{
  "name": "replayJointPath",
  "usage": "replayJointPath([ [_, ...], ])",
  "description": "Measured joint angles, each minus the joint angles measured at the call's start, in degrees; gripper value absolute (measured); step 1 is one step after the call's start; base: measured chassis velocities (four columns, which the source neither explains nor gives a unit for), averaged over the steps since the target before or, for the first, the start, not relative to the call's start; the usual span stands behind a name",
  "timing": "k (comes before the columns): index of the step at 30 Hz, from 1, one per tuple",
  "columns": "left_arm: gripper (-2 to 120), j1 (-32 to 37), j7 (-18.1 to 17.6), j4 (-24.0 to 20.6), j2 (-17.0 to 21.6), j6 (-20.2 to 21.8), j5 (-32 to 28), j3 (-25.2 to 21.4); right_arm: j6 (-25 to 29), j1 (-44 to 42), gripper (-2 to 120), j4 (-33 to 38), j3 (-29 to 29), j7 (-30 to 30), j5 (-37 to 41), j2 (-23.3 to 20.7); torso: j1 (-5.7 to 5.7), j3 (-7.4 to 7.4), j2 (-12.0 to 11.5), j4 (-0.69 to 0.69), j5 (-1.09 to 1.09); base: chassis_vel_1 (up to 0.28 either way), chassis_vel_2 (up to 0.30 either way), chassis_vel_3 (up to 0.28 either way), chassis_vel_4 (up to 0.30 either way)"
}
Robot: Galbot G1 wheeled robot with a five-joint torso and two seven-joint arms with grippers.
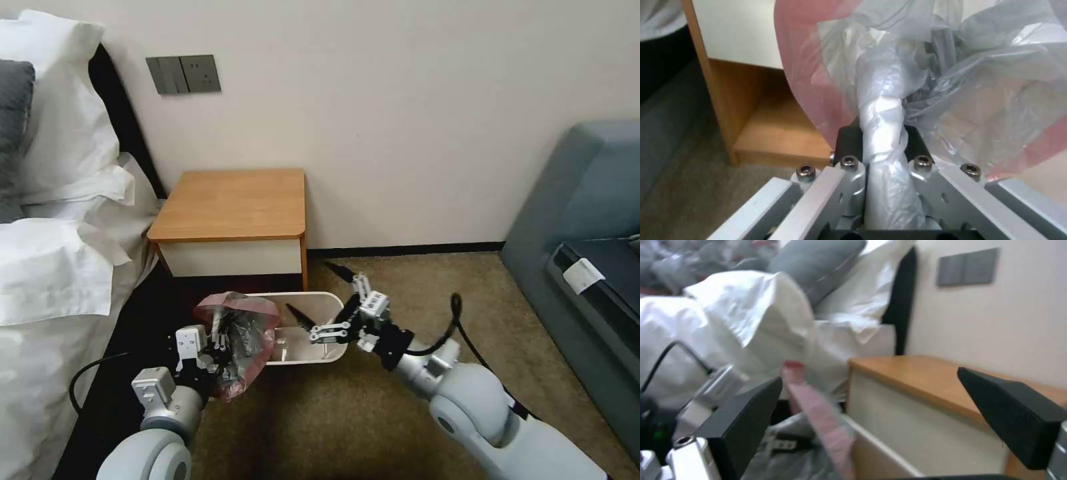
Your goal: Pick up the garbage bag from the table and place it over the trash can.
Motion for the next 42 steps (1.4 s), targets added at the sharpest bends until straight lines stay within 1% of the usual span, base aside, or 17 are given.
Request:
replayJointPath([
  [4,7,0.16,0.11,0.1,-0.28,-0.94,0.91,0.04,-1.18,3.3,100,-2.26,-4.4,0.03,-0.13,0.09,0.0,0.0,0.0,0.0,0.0,0.0,0.0,0.0,0.0],
  [13,7,0.22,0.11,0.13,-0.8,-1.2,1.15,0.06,-1.83,7.52,100,-6.46,-8.98,0.43,-2.97,1.8,0.0,0.0,0.0,-0.01,0.0,0.0,0.0,0.0,0.0],
  [16,7,0.2,0.08,0.31,-0.96,-1.2,1.27,0.22,-1.81,9.36,94,-7.81,-10.08,0.48,-3.6,2.45,0.0,0.0,0.0,0.0,0.0,0.0,0.0,0.0,0.0],
  [18,7,0.16,0.07,0.4,-1.06,-1.2,1.29,0.31,-1.78,10.67,85,-8.91,-10.79,0.48,-4.44,3.0,0.0,0.0,0.0,-0.01,0.0,0.0,0.0,0.0,0.0],
  [19,7,0.16,0.07,0.4,-1.06,-1.2,1.29,0.31,-1.78,10.67,85,-8.91,-10.79,0.48,-4.44,3.0,0.0,0.0,0.0,-0.01,0.0,0.0,0.0,0.0,0.0],
  [21,7,0.15,0.06,0.4,-1.07,-1.2,1.29,0.35,-1.64,11.56,73,-10.1,-11.61,0.46,-5.07,3.29,0.0,0.0,0.0,-0.01,0.0,0.0,0.0,0.0,0.0],
  [22,7,0.15,0.06,0.4,-1.07,-1.2,1.29,0.35,-1.64,11.56,73,-10.1,-11.61,0.46,-5.07,3.29,0.0,0.0,0.0,-0.01,0.0,0.0,0.0,0.0,0.0],
  [24,7,0.15,0.06,0.3,-1.07,-1.2,1.28,0.34,-1.21,11.84,63,-11.07,-11.92,0.17,-5.82,3.55,0.0,0.0,0.0,-0.01,0.01,0.0,0.0,0.0,0.0],
  [25,7,0.15,0.06,0.3,-1.07,-1.2,1.28,0.34,-1.21,11.84,63,-11.07,-11.92,0.17,-5.82,3.55,0.0,0.0,0.0,-0.01,0.01,0.0,0.0,0.0,0.0],
  [26,7,0.15,0.06,0.3,-1.07,-1.2,1.27,0.31,-1.13,11.87,56,-11.31,-11.96,0.15,-5.92,3.62,0.0,0.0,0.0,-0.01,0.0,0.0,0.0,0.0,0.0],
  [28,7,0.15,0.06,0.3,-1.06,-1.2,1.26,0.26,-1.07,11.89,52,-11.45,-11.98,0.1,-6.02,3.64,0.0,0.0,0.0,-0.01,0.0,0.0,0.0,0.0,0.0],
  [31,7,0.15,0.04,0.25,-1.13,-1.22,1.23,0.24,-0.8,12.0,37,-11.86,-12.09,-0.01,-6.22,3.7,0.0,0.0,0.0,-0.01,0.0,0.0,0.0,0.0,0.0],
  [34,7,0.14,0.03,0.21,-1.24,-1.22,1.23,0.26,-0.76,12.01,30,-11.94,-12.1,-0.02,-6.23,3.73,0.0,0.0,0.0,-0.01,0.0,0.0,0.0,0.0,0.0],
  [37,7,0.15,-0.02,0.13,-1.35,-1.24,1.22,0.31,-0.69,11.91,14,-11.95,-12.09,-0.03,-6.27,3.85,0.0,0.0,0.0,-0.01,0.01,0.0,0.0,0.0,0.0],
  [38,7,0.15,-0.02,0.13,-1.35,-1.24,1.22,0.31,-0.69,11.91,14,-11.95,-12.09,-0.03,-6.27,3.85,0.0,0.0,0.0,-0.01,0.01,0.0,0.0,0.0,0.0],
  [41,7,0.29,-0.1,0.13,-1.29,-1.36,1.22,0.35,-0.55,11.47,1,-11.95,-11.98,-0.07,-6.42,3.89,0.0,0.0,0.0,-0.01,0.01,0.0,0.0,0.0,0.0],
  [42,7,0.29,-0.1,0.13,-1.29,-1.36,1.22,0.35,-0.55,11.47,1,-11.95,-11.98,-0.07,-6.42,3.89,0.0,0.0,0.0,-0.01,0.01,0.0,0.0,0.0,0.0],
])
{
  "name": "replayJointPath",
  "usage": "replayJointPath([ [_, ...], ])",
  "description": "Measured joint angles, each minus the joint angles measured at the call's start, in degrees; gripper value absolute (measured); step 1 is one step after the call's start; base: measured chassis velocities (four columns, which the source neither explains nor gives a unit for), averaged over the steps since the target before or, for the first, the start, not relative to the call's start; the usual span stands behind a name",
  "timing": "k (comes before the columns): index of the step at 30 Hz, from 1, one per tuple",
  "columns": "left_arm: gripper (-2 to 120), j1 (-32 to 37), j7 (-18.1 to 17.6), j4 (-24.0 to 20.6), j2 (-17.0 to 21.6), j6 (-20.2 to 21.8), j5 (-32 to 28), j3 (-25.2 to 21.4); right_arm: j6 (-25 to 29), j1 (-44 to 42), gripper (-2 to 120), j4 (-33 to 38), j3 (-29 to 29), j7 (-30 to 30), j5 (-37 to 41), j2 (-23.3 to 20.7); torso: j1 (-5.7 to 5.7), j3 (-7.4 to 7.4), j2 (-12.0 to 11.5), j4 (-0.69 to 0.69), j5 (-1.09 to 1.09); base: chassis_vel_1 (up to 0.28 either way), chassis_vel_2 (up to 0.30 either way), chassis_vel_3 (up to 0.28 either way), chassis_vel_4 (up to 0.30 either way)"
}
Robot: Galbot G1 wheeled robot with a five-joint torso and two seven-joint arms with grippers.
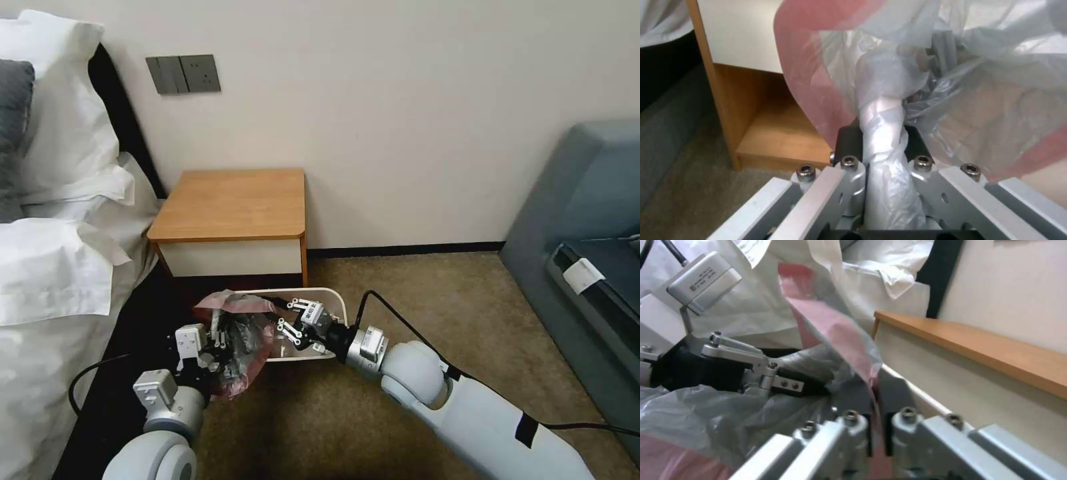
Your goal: Pick up the garbage bag from the table and place it over the trash can.
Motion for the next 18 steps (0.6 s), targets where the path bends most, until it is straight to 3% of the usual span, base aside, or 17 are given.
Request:
replayJointPath([
  [18,7,0.62,0.36,0.19,0.73,-0.72,1.56,0.25,-0.12,4.94,0,-2.2,2.03,0.51,1.63,-0.5,0.0,0.0,0.0,0.0,0.0,0.0,0.0,0.0,0.0],
])
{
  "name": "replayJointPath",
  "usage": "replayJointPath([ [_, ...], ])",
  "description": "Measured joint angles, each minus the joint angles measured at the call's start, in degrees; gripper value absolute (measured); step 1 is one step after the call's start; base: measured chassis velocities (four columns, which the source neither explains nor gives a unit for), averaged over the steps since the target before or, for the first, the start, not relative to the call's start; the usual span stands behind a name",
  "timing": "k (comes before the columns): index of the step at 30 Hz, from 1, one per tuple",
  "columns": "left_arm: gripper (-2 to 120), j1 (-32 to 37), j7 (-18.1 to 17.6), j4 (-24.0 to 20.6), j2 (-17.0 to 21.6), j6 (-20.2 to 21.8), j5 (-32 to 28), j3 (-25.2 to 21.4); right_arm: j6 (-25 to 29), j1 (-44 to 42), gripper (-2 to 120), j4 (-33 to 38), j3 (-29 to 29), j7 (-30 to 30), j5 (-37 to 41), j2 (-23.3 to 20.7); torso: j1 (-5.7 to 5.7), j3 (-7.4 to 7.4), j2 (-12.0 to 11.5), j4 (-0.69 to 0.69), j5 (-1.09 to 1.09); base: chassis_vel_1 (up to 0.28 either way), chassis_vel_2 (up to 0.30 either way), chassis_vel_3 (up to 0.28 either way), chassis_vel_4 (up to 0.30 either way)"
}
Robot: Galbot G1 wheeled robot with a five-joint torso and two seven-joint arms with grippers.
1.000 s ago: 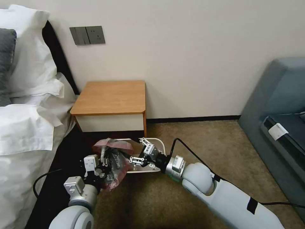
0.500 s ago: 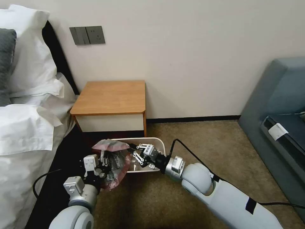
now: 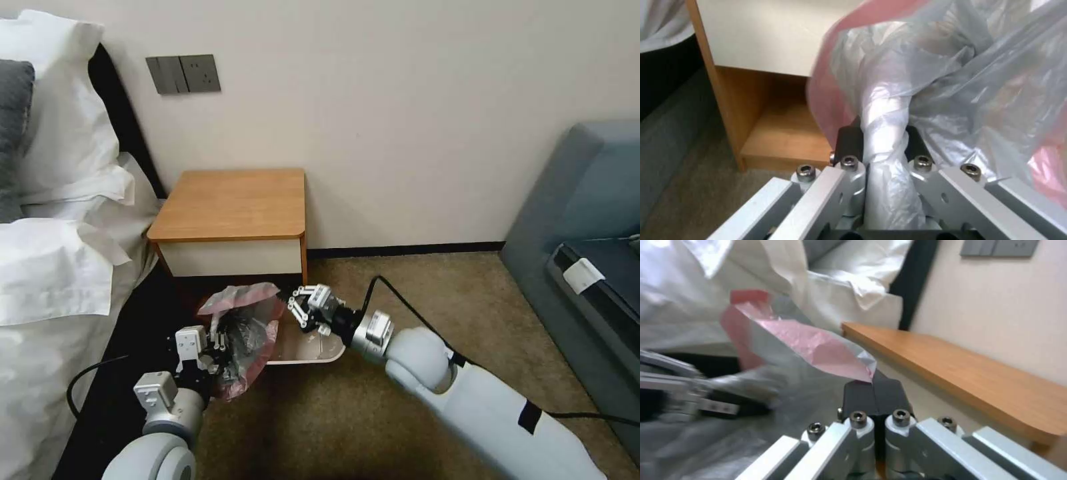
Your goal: Pick up the garbage bag from the table and place it over the trash can.
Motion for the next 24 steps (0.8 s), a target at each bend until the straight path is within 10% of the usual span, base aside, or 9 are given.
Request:
replayJointPath([
  [24,7,0.59,0.35,-0.56,0.03,-0.96,0.94,0.76,0.12,6.76,0,-7.74,-0.34,0.05,1.36,-2.72,0.0,0.0,0.0,0.0,0.0,0.0,0.0,0.0,0.0],
])
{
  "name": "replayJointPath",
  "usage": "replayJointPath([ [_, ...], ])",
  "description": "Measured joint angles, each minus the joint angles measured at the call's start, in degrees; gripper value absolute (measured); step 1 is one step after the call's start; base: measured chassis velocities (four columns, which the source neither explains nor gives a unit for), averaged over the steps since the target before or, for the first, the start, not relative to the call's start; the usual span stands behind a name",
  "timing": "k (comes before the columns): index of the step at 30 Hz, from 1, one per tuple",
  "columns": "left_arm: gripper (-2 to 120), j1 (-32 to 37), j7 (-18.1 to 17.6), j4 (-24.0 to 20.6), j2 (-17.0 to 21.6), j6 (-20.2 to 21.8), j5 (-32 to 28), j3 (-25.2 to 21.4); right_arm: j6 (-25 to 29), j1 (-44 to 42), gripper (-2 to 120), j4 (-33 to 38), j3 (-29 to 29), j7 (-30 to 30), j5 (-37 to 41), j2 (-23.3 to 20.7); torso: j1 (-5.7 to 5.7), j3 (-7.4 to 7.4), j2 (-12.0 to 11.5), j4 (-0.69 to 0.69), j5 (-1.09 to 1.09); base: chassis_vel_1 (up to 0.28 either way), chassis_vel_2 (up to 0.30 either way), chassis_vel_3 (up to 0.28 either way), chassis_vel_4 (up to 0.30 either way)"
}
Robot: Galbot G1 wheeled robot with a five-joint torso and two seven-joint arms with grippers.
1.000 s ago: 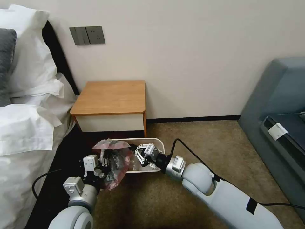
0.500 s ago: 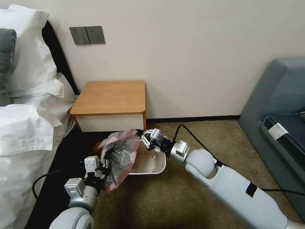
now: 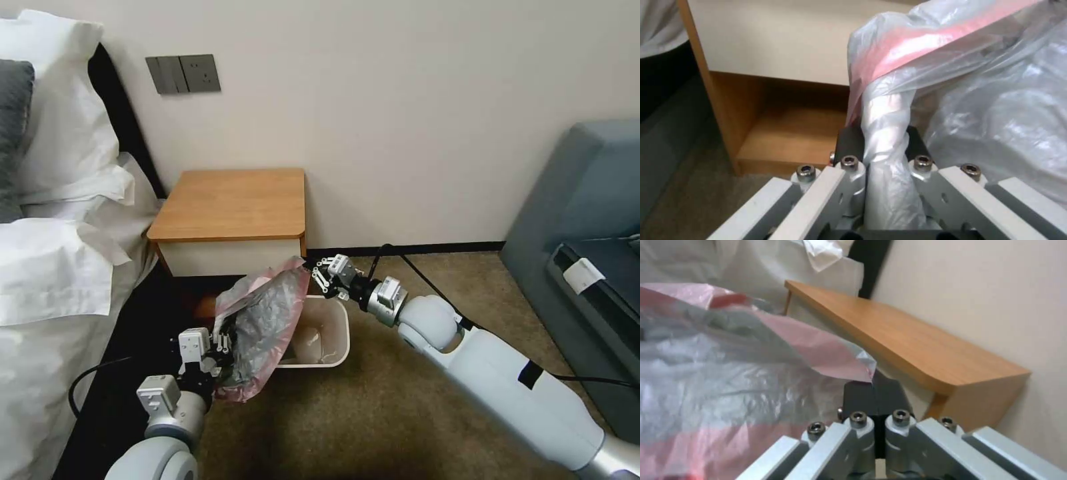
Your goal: Pick up the garbage bag from the table and place it over the trash can.
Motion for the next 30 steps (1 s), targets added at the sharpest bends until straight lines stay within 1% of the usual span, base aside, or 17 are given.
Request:
replayJointPath([
  [11,7,-0.23,0.0,-0.03,-0.01,-0.03,-0.37,-0.51,0.31,-0.16,0,-0.47,0.76,-0.45,0.0,-2.06,0.0,0.0,0.0,0.0,0.0,0.0,0.0,0.0,0.0],
  [13,7,-0.36,-0.08,0.34,-0.02,-0.03,-0.42,-0.59,0.31,-0.54,9,0.37,1.37,-1.05,-0.01,-2.68,0.0,0.0,0.0,0.0,-0.01,0.0,0.0,0.0,0.0],
  [14,7,-0.36,-0.08,0.34,-0.02,-0.03,-0.42,-0.59,0.31,-0.54,9,0.37,1.37,-1.05,-0.01,-2.68,0.0,0.0,0.0,0.0,-0.01,0.0,0.0,0.0,0.0],
  [17,7,-0.54,-0.16,0.56,-0.01,-0.03,-0.54,-1.0,0.29,-1.52,23,1.47,2.3,-2.08,-0.02,-4.04,0.0,0.0,0.0,0.0,0.0,0.0,0.0,0.0,0.0],
  [18,7,-0.54,-0.16,0.56,-0.01,-0.03,-0.54,-1.0,0.29,-1.52,23,1.47,2.3,-2.08,-0.02,-4.04,0.0,0.0,0.0,0.0,0.0,0.0,0.0,0.0,0.0],
  [20,7,-0.54,-0.17,0.56,0.05,-0.03,-0.58,-1.17,0.38,-2.35,34,1.83,3.33,-2.67,-0.04,-5.03,0.0,0.0,0.0,0.0,0.0,0.0,0.0,0.0,0.0],
  [22,7,-0.54,-0.18,0.56,0.06,-0.03,-0.59,-1.24,0.52,-2.93,35,2.11,3.89,-2.96,-0.04,-5.59,0.0,0.0,0.0,0.01,0.0,0.0,0.0,0.0,0.0],
  [23,7,-0.54,-0.22,0.56,0.06,-0.03,-0.6,-1.32,0.67,-3.53,43,2.45,4.44,-3.19,-0.04,-6.19,0.0,0.0,0.0,0.0,0.0,0.0,0.0,0.0,0.0],
  [26,7,-0.8,-0.32,0.68,-0.02,0.02,-0.62,-1.69,1.17,-6.11,57,4.54,6.46,-4.03,-0.04,-8.26,0.0,0.0,0.0,0.0,0.0,0.0,0.0,0.0,0.0],
  [27,7,-0.8,-0.32,0.68,-0.02,0.02,-0.62,-1.69,1.17,-6.11,57,4.54,6.46,-4.03,-0.04,-8.26,0.0,0.0,0.0,0.0,0.0,0.0,0.0,0.0,0.0],
  [30,7,-0.89,-0.33,0.87,0.02,0.13,-0.18,-1.73,1.83,-9.42,70,8.34,8.52,-4.34,-0.02,-9.7,0.0,0.0,0.0,-0.02,0.0,0.0,0.0,0.0,0.0],
])
